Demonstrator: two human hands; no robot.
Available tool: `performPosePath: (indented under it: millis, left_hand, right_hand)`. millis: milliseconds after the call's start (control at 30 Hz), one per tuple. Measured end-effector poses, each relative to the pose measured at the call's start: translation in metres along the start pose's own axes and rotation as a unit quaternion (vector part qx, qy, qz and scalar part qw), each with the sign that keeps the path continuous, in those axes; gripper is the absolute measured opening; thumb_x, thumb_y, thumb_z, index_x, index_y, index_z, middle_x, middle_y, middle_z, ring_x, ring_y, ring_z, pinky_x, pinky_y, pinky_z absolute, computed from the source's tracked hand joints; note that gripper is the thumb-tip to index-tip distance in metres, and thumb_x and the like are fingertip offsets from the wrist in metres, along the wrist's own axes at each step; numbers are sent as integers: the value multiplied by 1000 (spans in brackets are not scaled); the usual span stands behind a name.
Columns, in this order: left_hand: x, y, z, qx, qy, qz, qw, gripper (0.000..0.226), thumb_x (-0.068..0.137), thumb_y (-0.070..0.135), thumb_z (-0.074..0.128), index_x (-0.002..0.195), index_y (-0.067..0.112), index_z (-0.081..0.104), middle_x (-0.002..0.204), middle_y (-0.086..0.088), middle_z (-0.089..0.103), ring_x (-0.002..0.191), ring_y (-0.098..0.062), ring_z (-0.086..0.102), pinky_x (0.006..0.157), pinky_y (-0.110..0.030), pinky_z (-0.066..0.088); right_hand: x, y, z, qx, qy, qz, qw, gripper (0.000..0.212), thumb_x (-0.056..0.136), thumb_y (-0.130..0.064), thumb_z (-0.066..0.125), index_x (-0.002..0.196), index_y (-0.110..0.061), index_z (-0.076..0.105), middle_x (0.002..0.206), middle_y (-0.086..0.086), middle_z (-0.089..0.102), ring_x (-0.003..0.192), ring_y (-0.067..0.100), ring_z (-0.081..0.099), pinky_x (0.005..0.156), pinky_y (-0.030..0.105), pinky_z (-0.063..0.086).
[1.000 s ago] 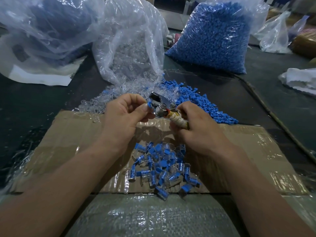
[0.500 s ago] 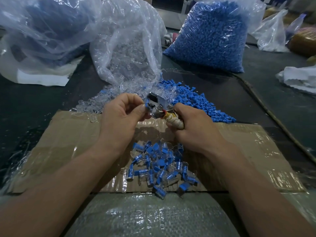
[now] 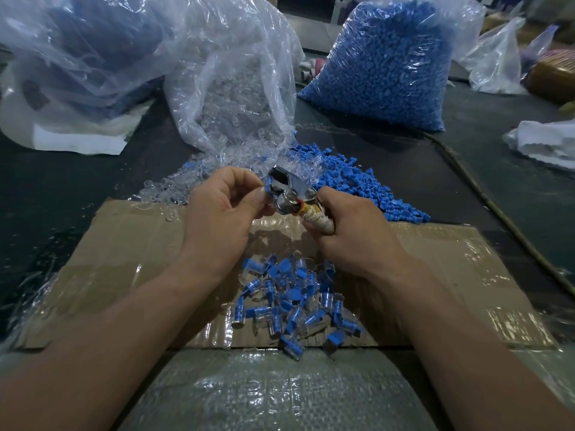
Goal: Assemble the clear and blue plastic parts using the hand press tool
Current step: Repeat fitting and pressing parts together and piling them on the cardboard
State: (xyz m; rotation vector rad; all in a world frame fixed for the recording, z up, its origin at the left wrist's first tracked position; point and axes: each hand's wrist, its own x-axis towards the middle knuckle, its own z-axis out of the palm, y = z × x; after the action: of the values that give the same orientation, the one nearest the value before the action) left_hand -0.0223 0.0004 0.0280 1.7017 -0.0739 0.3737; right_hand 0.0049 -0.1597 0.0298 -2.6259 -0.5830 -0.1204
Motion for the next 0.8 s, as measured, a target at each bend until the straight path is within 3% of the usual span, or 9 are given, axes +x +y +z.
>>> performPosePath:
  millis: [200, 367, 467, 633, 700, 800]
  left_hand:
    - [4, -6, -3, -26, 24, -16, 999, 18, 85, -3, 56, 79, 14, 57, 73, -1, 62, 61, 0, 62, 59, -9, 48]
    - [13, -8, -13, -86, 62, -51, 993, 20, 86, -1, 55, 80, 17, 60, 64, 8, 67, 62, -4, 64, 56, -13, 50]
    - [9, -3, -12, -69, -12, -39, 997, 16, 82, 1, 58, 81, 17, 62, 65, 7, 68, 59, -4, 63, 53, -13, 48]
    - [0, 2, -8, -67, -152, -97, 981, 19, 60, 19, 65, 77, 12, 64, 62, 0, 67, 49, -9, 59, 49, -17, 50]
    - [-2, 3, -6, -62, -192, -92, 975, 15, 58, 19, 67, 71, 12, 67, 62, -1, 66, 50, -8, 56, 48, -16, 48]
    - [-2, 4, -6, -19, -259, -67, 963, 14, 57, 25, 68, 68, 17, 71, 61, -2, 66, 52, -8, 54, 48, -14, 44]
  right_hand:
    - [2, 9, 1, -35, -2, 5, 999, 22, 78, -20, 63, 88, -27, 44, 80, -11, 45, 73, 8, 40, 58, 16, 28]
    - [3, 20, -3, -66, -33, 21, 997, 25, 81, -32, 64, 103, -24, 55, 87, -11, 48, 79, 7, 43, 64, 27, 35]
    - [3, 20, -8, -53, -49, 26, 997, 31, 76, -39, 68, 102, -24, 60, 90, -8, 56, 82, 10, 48, 71, 32, 43]
    - [4, 21, -12, -26, -84, 48, 995, 35, 66, -43, 75, 94, -28, 62, 82, -17, 54, 82, 7, 50, 74, 33, 44]
    - [4, 22, -13, -26, -92, 56, 994, 47, 62, -47, 77, 102, -29, 61, 84, -19, 51, 85, 6, 50, 75, 30, 42]
    - [4, 27, -11, -46, -100, 52, 993, 69, 59, -54, 76, 119, -28, 56, 103, -11, 55, 91, 6, 46, 77, 27, 37]
